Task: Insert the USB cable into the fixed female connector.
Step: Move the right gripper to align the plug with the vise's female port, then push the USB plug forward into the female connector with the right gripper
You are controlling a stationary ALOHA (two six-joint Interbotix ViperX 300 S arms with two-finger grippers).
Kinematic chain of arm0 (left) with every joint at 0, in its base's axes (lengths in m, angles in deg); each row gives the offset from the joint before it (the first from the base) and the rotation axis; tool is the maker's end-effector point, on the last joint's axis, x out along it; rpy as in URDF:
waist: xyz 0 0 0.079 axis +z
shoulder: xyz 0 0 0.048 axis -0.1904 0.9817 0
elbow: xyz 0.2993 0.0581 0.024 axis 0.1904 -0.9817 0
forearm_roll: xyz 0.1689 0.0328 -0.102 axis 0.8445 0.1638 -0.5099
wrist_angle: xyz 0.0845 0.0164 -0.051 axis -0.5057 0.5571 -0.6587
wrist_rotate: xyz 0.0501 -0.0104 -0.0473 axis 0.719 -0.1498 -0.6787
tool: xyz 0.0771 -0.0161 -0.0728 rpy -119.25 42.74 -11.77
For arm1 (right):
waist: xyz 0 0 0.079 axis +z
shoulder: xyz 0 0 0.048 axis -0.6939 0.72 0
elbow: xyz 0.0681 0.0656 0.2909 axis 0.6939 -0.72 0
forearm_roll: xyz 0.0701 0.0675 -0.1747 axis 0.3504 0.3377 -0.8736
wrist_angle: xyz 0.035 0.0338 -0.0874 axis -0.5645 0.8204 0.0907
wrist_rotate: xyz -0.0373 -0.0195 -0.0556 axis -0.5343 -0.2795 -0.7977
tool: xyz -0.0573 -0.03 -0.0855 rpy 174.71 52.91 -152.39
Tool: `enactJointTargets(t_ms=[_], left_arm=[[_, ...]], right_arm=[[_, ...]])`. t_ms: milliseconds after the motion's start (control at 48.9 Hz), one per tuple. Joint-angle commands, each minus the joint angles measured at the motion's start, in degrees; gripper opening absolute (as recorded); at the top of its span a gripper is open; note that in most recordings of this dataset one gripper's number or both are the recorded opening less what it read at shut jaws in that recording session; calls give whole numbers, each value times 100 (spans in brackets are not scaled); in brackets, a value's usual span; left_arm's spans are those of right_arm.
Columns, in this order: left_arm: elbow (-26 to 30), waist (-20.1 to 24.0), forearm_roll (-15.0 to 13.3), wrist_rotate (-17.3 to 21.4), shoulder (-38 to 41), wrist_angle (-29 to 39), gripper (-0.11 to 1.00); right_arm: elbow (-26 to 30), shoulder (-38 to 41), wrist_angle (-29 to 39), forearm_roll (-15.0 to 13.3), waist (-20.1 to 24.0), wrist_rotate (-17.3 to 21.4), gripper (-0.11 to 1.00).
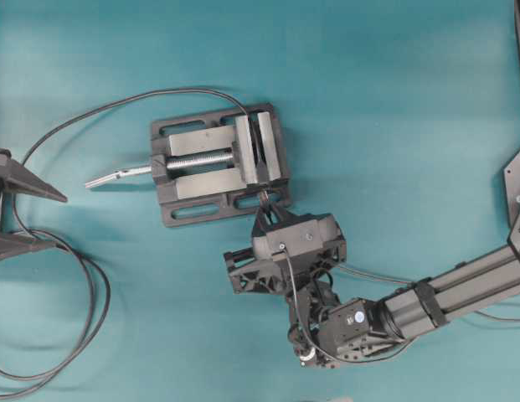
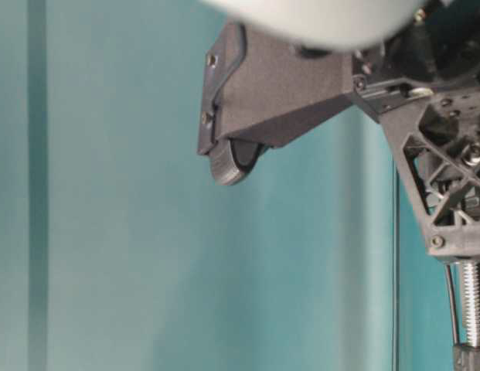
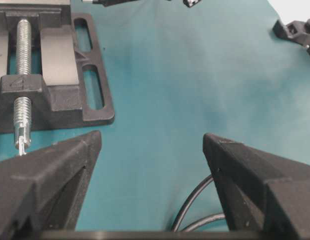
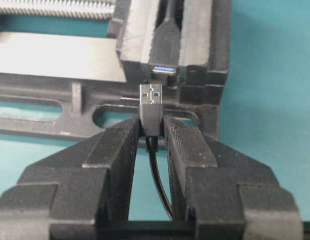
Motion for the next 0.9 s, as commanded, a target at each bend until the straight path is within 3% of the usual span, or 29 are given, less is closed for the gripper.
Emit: enactJointTargets(t_ms=[0,879], left_arm=[[132,-18,18,26,97,-53,99],[132,-18,18,26,97,-53,99]], right_arm=[[105,-105,-53,0,-26,9,21],[114,-105,-105,0,-158,18,21]])
